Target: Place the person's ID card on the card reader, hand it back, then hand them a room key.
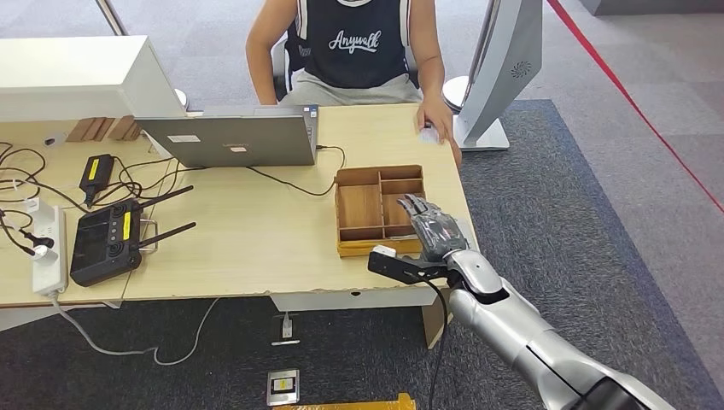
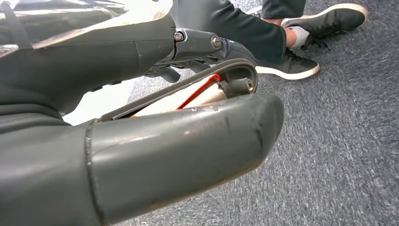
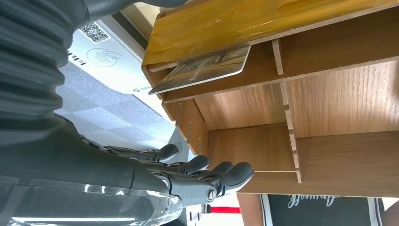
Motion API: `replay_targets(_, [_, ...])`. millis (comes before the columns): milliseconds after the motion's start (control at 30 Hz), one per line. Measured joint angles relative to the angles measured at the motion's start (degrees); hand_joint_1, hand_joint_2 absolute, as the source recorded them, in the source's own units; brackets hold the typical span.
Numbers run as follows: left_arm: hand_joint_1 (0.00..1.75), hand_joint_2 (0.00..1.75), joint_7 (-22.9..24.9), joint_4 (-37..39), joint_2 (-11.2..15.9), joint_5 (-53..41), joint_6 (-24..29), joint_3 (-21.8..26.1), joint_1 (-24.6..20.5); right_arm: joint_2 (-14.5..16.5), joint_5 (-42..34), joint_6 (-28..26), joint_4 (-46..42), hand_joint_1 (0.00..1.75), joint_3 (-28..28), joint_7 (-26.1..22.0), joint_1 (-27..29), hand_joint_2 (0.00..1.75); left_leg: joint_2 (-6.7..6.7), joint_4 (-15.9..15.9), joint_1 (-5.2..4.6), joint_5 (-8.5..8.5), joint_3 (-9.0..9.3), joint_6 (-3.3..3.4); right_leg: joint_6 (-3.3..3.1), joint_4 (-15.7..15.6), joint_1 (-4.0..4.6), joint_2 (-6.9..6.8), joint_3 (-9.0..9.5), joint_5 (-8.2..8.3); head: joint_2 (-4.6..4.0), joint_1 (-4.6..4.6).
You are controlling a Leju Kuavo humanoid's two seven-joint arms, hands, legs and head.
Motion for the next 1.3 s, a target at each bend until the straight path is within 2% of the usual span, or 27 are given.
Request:
replay_targets(33, [0.00, 0.00, -0.04, 0.00, 0.00, -0.08, 0.00, 0.00, 0.00, 0.00, -0.09, -0.01, 0.03, 0.18, 0.00, -0.03, 0.00, 1.75, 0.00, 0.00, 0.00, 0.00, 0.00, 0.00, 0.00, 0.00, 0.00, 0.00, 0.00, 0.00, 0.00, 0.00])
replay_targets(133, [0.00, 0.00, -0.15, 0.00, 0.00, -0.21, 0.00, 0.00, 0.00, 0.00, -0.23, -0.05, 0.14, 1.25, 0.00, -0.08, 0.00, 1.75, 0.00, 0.00, 0.00, 0.00, 0.00, 0.00, 0.00, 0.00, 0.00, 0.00, 0.00, 0.00, 0.00, 0.00])
replay_targets(167, [0.00, 0.00, -0.16, 0.00, 0.00, -0.22, 0.00, 0.00, 0.00, 0.00, -0.23, -0.06, 0.15, 1.47, 0.00, -0.08, 0.00, 1.75, 0.00, 0.00, 0.00, 0.00, 0.00, 0.00, 0.00, 0.00, 0.00, 0.00, 0.00, 0.00, 0.00, 0.00])
replay_targets(233, [0.00, 0.00, -0.20, 0.00, 0.00, -0.25, 0.00, 0.00, 0.00, 0.01, -0.24, -0.08, 0.20, 1.51, 0.00, -0.09, 0.00, 1.75, 0.00, 0.00, 0.00, 0.00, 0.00, 0.00, 0.00, 0.00, 0.00, 0.00, 0.00, 0.00, 0.00, 0.00])
replay_targets(333, [0.00, 0.00, -0.26, 0.00, 0.00, -0.35, 0.01, 0.00, 0.00, 0.09, -0.37, -0.09, 0.42, 1.70, 0.00, -0.15, 0.00, 1.75, 0.00, 0.00, 0.00, 0.00, 0.00, 0.00, 0.00, 0.00, 0.00, 0.00, 0.00, 0.00, 0.00, 0.00])
replay_targets(367, [0.00, 0.00, -0.26, 0.00, 0.00, -0.38, 0.02, 0.00, 0.00, 0.13, -0.42, -0.08, 0.49, 1.75, 0.00, -0.16, 0.00, 1.75, 0.00, 0.00, 0.00, 0.00, 0.00, 0.00, 0.00, 0.00, 0.00, 0.00, 0.00, 0.00, 0.00, 0.00])
replay_targets(1300, [0.00, 0.00, -0.16, 0.00, 0.00, -0.12, 0.00, 0.00, 0.00, 1.29, -1.41, 1.19, 2.14, 1.75, 0.46, -0.92, -0.67, 1.75, 0.00, 0.00, 0.00, 0.00, 0.02, 0.00, 0.00, 0.00, 0.00, 0.00, 0.01, 0.00, 0.00, -0.01])
